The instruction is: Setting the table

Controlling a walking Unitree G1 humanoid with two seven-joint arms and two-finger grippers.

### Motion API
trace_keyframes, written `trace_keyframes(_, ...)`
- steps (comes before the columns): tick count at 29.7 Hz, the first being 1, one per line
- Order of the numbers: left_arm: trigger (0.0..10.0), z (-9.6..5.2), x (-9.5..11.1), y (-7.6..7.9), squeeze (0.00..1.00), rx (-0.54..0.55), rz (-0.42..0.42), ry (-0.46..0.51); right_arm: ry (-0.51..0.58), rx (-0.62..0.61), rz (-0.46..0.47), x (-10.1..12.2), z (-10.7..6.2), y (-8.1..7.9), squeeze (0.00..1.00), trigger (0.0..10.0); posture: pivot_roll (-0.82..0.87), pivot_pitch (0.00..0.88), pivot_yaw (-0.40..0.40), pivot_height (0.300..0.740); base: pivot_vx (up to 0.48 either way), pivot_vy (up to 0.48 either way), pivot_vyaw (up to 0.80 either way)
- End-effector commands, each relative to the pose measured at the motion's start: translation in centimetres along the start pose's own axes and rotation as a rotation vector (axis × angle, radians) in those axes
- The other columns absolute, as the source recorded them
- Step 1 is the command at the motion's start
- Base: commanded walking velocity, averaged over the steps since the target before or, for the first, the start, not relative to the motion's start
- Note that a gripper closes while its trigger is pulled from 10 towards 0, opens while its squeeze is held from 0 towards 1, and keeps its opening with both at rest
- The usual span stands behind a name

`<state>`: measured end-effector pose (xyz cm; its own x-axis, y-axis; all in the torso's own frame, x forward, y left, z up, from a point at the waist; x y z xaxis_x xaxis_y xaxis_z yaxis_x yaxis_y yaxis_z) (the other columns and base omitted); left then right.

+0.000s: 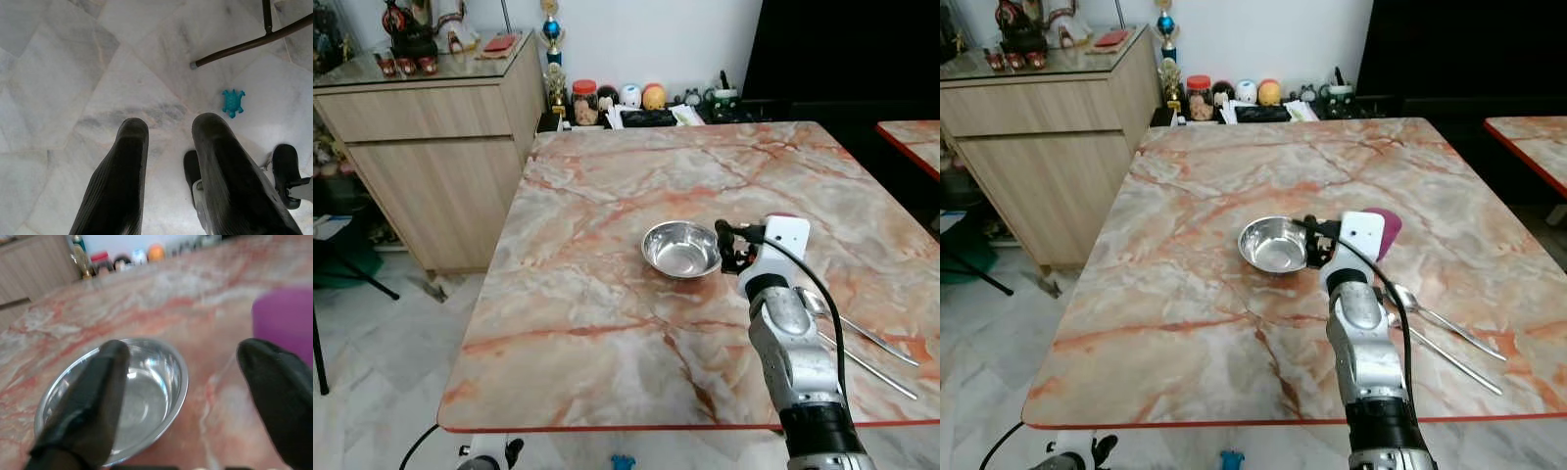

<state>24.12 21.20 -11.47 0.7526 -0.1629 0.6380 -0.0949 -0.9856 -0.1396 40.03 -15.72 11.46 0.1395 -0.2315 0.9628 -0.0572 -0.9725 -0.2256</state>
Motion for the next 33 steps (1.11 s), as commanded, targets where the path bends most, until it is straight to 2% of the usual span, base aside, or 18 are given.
trace_keyframes(1,10.0,0.0,-0.2,0.1,0.00,-0.003,0.013,-0.009,-0.013,0.004,0.050,0.5,0.6,-0.4,1.00,10.0,-0.04,0.000,0.017,0.740,0.000,0.000,0.00)
trace_keyframes(2,10.0,0.0,-0.2,0.1,0.00,-0.004,0.013,-0.011,-0.027,0.002,0.079,0.5,1.1,-0.4,1.00,10.0,-0.04,0.000,0.016,0.740,0.000,0.000,0.00)
trace_keyframes(4,10.0,0.0,-0.2,0.1,0.00,-0.004,0.015,-0.011,-0.032,-0.011,0.077,0.6,1.3,-0.2,1.00,10.0,-0.04,0.000,0.016,0.740,0.000,0.000,0.00)
trace_keyframes(5,10.0,0.0,-0.2,0.1,0.00,-0.003,0.015,-0.011,-0.038,-0.010,0.070,0.7,1.5,-0.2,0.15,10.0,-0.04,0.000,0.015,0.740,0.000,0.000,0.00)
trace_keyframes(6,10.0,0.0,-0.2,0.1,0.00,-0.001,0.014,-0.011,-0.051,-0.002,0.048,0.7,1.8,-0.1,0.00,10.0,-0.03,0.000,0.011,0.740,0.000,0.000,0.00)
trace_keyframes(11,10.0,0.0,-0.2,0.1,0.00,-0.001,0.006,-0.008,-0.080,0.018,0.042,0.5,2.2,-0.2,0.00,10.0,-0.03,0.000,0.009,0.740,0.000,0.000,0.00)
trace_keyframes(18,10.0,0.0,-0.2,-0.2,0.00,0.003,0.008,-0.011,-0.127,-0.027,0.150,0.1,2.9,1.0,0.00,10.0,-0.04,0.000,0.009,0.740,0.000,0.000,0.00)
trace_keyframes(22,10.0,0.0,-0.2,-0.1,0.00,0.002,0.005,-0.012,-0.152,-0.044,0.166,-0.3,3.1,1.5,0.00,10.0,-0.03,0.000,0.008,0.740,0.000,0.000,0.00)
trace_keyframes(25,10.0,0.0,-0.3,-0.1,0.00,0.003,0.001,-0.013,-0.166,-0.029,0.171,-0.7,3.1,1.4,0.00,10.0,-0.03,0.000,0.004,0.740,0.000,0.000,0.00)
trace_keyframes(27,10.0,0.0,-0.3,-0.2,0.00,0.007,-0.006,-0.012,-0.179,-0.012,0.227,-1.1,3.1,1.3,0.00,10.0,-0.02,0.000,0.003,0.740,0.000,0.000,0.00)
trace_keyframes(29,10.0,-0.1,-0.4,-0.4,0.00,0.011,-0.004,-0.014,-0.200,0.000,0.234,-1.6,3.0,1.3,0.00,10.0,-0.03,0.000,0.002,0.740,0.000,0.000,0.00)
trace_keyframes(33,10.0,-0.1,-0.6,-0.5,0.00,0.016,0.007,-0.021,-0.215,0.055,0.198,-1.9,3.0,0.3,0.00,10.0,-0.03,0.000,0.004,0.740,0.000,0.000,0.00)
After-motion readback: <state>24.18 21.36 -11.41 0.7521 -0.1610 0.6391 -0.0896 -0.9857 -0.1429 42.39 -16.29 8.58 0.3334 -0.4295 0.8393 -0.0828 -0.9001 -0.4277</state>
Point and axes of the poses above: a point about 5 cm out from each wrist's last joint towards the gripper, its own z axis pointing out of the wrist towards the gripper, its own x axis along the axis of the wrist's last joint, y = z × x, the point moved 6 cm from there along z, pointing out of the wrist towards the gripper, and after that the axes turned 3 degrees about z, right-handed, at the moved point
